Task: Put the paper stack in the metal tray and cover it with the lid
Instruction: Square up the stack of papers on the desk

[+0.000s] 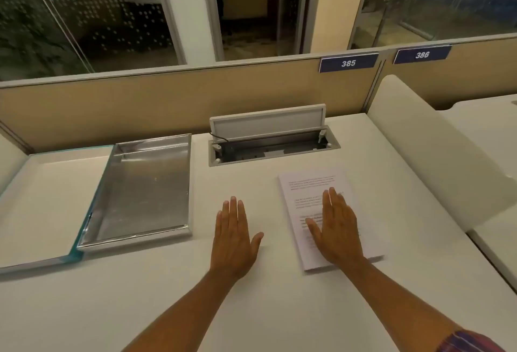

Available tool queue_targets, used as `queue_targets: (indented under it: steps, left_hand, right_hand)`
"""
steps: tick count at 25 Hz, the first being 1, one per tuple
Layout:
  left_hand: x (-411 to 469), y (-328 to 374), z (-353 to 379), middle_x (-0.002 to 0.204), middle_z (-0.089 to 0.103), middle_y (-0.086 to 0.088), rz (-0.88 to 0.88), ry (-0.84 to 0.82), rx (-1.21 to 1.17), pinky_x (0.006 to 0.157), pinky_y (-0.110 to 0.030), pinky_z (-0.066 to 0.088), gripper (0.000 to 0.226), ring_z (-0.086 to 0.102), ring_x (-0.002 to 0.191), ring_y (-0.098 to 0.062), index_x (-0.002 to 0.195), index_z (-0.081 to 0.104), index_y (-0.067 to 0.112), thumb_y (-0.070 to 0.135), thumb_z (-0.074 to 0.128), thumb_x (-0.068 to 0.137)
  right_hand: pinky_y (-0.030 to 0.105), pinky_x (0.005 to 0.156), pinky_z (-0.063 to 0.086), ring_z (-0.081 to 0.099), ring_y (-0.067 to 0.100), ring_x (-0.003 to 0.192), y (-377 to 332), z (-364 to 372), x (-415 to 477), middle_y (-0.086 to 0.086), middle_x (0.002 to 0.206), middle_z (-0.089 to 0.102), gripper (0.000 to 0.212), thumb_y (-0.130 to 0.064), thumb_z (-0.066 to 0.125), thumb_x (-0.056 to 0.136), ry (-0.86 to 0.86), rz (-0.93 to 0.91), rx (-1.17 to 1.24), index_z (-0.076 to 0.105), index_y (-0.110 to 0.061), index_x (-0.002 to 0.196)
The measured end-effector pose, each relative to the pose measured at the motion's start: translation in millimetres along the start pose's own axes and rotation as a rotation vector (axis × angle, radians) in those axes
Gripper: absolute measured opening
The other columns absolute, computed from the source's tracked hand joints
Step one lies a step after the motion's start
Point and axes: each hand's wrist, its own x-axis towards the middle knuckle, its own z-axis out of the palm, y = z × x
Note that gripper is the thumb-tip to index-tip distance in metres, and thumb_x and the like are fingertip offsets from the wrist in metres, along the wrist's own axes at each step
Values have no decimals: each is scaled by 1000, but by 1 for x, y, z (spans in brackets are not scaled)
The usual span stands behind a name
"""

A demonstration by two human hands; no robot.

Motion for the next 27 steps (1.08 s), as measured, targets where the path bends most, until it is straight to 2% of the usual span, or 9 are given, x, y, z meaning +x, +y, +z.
queue_targets:
  steps: [2, 5, 12, 14, 16, 18, 20, 22, 27]
  left_hand:
    - [9, 26, 7, 178, -16, -8, -73, -92, -159, 131, -37, -6, 93, -10, 166, -28, 167, -12, 13, 58, 41, 105]
    - [22, 65, 10, 180, -4, -7, -261, -187, -413, 132, -38, 5, 92, 2, 166, -27, 168, -8, 13, 48, 51, 106]
    - [42, 117, 7, 161, 48, -15, -512, -206, -653, 123, -41, 36, 61, 45, 149, -31, 159, 41, 4, 30, 57, 107]
    - [46, 124, 6, 144, 61, -19, -622, -215, -715, 113, -45, 46, 48, 58, 133, -35, 144, 55, -3, 25, 58, 105]
    - [48, 128, 8, 103, 69, -16, -680, -207, -776, 85, -40, 55, 21, 67, 95, -33, 103, 67, -2, 18, 59, 101]
    - [48, 132, 11, 72, 54, -1, -704, -239, -788, 57, -26, 42, 27, 51, 63, -17, 71, 49, 13, 12, 58, 96]
    - [47, 135, 10, 75, 63, 1, -670, -291, -739, 52, -17, 40, 23, 56, 64, -13, 72, 55, 7, 7, 57, 95]
    - [47, 136, 11, 94, 78, -7, -618, -293, -721, 57, -16, 47, 20, 70, 79, -20, 89, 72, -3, 3, 54, 95]
    - [51, 143, 14, 103, 79, -10, -679, -267, -781, 58, -20, 50, 25, 72, 82, -22, 96, 75, -3, 2, 51, 96]
  right_hand:
    - [52, 127, 23, 22, 35, 159, 22, -10, 5, 14, 174, 18, 85, -63, 37, 102, -40, 138, 58, 14, -11, 165]
    - [57, 114, 40, 45, 37, 144, 51, -19, 13, 17, 162, 40, 75, -58, 43, 102, -73, 244, 38, 33, -8, 156]
    - [54, 101, 49, 52, 39, 129, 81, -24, 27, 20, 142, 52, 65, -52, 54, 100, -153, 354, 101, 43, -5, 144]
    - [54, 99, 50, 53, 39, 126, 81, -24, 31, 19, 136, 56, 62, -53, 56, 99, -165, 385, 131, 47, -6, 138]
    - [54, 99, 50, 52, 39, 127, 79, -24, 34, 19, 138, 55, 62, -54, 57, 98, -172, 395, 158, 49, -7, 138]
    - [55, 101, 49, 50, 39, 130, 76, -23, 34, 17, 143, 52, 64, -54, 57, 98, -180, 402, 174, 48, -9, 142]
    - [57, 104, 47, 48, 38, 135, 76, -23, 31, 16, 150, 47, 66, -53, 57, 98, -172, 430, 215, 44, -11, 147]
    - [58, 103, 46, 47, 39, 136, 78, -23, 28, 16, 150, 47, 67, -53, 57, 98, -143, 479, 232, 42, -10, 148]
    - [55, 98, 51, 52, 39, 125, 81, -24, 34, 16, 133, 54, 60, -56, 57, 96, -240, 544, 137, 54, -8, 131]
